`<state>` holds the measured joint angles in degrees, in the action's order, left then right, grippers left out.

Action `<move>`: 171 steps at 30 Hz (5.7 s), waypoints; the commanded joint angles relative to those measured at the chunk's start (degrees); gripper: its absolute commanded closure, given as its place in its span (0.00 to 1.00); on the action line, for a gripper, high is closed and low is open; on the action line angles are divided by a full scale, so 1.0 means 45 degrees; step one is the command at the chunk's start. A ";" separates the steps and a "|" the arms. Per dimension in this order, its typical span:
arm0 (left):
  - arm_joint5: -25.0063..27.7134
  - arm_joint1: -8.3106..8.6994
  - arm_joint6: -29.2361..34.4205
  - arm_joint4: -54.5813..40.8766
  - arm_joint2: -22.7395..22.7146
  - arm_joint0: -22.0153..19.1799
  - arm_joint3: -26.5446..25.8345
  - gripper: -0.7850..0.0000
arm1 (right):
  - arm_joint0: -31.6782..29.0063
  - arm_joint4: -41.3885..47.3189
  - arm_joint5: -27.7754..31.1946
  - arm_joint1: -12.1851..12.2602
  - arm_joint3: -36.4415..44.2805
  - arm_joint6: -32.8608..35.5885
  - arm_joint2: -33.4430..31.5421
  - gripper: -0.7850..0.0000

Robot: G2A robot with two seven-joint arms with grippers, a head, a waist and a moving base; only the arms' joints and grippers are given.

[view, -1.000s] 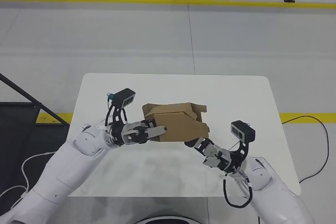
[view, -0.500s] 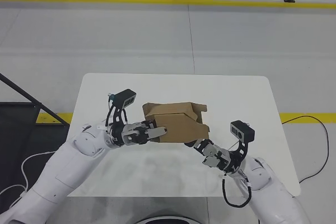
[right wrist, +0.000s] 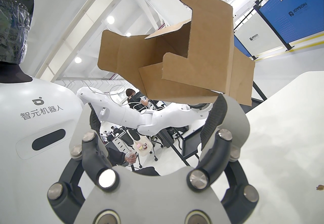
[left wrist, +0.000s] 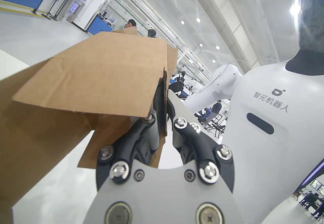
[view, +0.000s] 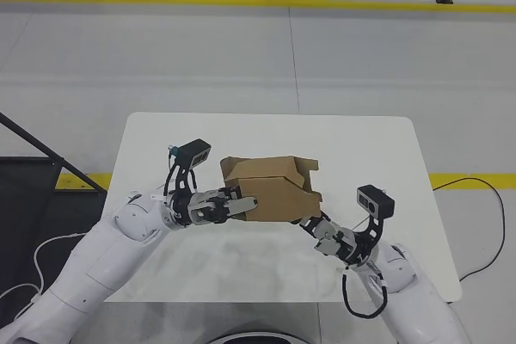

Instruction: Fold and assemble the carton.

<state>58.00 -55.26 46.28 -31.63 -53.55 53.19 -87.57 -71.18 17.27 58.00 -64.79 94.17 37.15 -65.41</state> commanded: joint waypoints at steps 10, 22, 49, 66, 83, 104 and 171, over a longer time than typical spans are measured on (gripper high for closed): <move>0.0000 0.0000 0.0000 0.0001 -0.0001 0.0001 -0.0001 1.00 | 0.0004 -0.0003 0.0000 0.0003 -0.0001 -0.0002 0.0005 0.00; 0.0000 0.0000 0.0000 0.0001 -0.0001 0.0001 -0.0001 1.00 | -0.0056 -0.0197 -0.0297 -0.0003 0.0145 -0.0155 -0.0006 0.00; -0.0805 -0.0310 0.0093 -0.0222 -0.0097 0.0156 0.0051 1.00 | 0.0146 -0.0429 -0.0423 -0.0010 0.0245 -0.0272 0.0386 0.00; -0.0476 -0.0428 0.0220 -0.0810 -0.0695 0.0305 0.0326 1.00 | -0.0207 0.0492 -0.0868 0.0357 0.0745 0.1659 0.0214 0.00; -0.0958 -0.0491 0.0958 -0.2193 -0.0323 0.0337 -0.0071 1.00 | -0.0088 0.0482 -0.0545 0.0354 0.0658 0.1152 0.0244 0.00; -0.2295 -0.0760 0.2298 -0.4756 0.0521 -0.0167 0.0353 1.00 | -0.0238 0.0906 0.0000 0.0385 0.0798 0.0714 0.0115 0.00; -0.3845 -0.1830 0.3848 -0.4413 -0.0571 0.0078 0.1399 1.00 | -0.1078 0.1996 0.0000 -0.0351 0.1042 0.0417 -0.1685 0.00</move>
<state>40.82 -63.43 63.48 -51.57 -56.12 53.54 -81.39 -76.07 26.34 58.00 -66.29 98.88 38.93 -73.05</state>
